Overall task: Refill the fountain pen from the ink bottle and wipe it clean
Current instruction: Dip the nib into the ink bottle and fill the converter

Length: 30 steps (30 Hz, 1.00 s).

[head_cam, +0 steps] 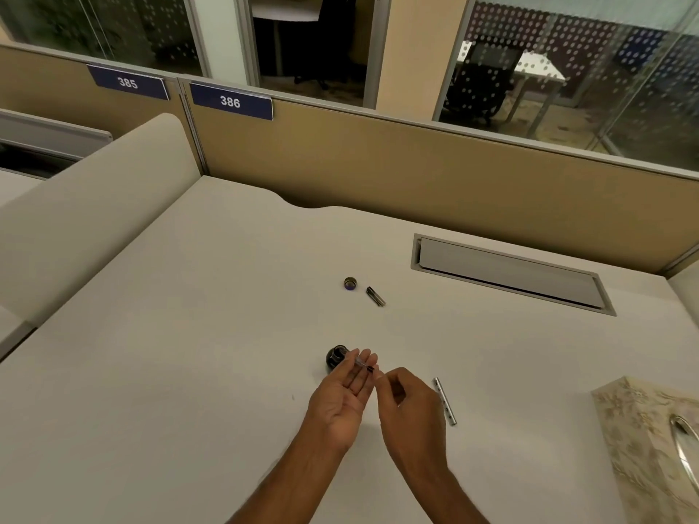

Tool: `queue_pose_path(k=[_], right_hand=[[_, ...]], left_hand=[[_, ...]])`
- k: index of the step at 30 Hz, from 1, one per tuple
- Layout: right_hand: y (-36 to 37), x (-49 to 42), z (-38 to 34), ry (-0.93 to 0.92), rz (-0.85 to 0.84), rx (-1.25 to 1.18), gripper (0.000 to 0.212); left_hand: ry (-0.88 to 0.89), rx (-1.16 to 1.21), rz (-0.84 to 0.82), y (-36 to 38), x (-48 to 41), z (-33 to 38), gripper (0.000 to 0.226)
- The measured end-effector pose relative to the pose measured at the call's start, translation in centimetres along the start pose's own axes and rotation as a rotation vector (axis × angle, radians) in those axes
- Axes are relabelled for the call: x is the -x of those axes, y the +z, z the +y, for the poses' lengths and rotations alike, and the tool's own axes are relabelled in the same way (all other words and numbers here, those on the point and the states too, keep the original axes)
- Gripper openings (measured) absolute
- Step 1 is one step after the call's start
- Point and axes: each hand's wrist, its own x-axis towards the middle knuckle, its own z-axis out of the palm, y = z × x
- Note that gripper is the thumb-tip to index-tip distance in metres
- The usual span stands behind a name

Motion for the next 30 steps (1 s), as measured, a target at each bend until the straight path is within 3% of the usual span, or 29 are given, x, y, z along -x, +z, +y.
queue_pose_path(k=[11, 30], right_hand=[[0.1, -1.1, -1.6, -0.226, 0.009, 0.141, 0.011], [0.0, -1.9, -2.3, -0.304, 0.022, 0.154, 0.008]], left_hand=[[-0.048, 0.057, -0.020, -0.2, -1.0, 0.2, 0.019], [-0.085, 0.142, -0.046, 0.1, -0.6, -0.1, 0.024]])
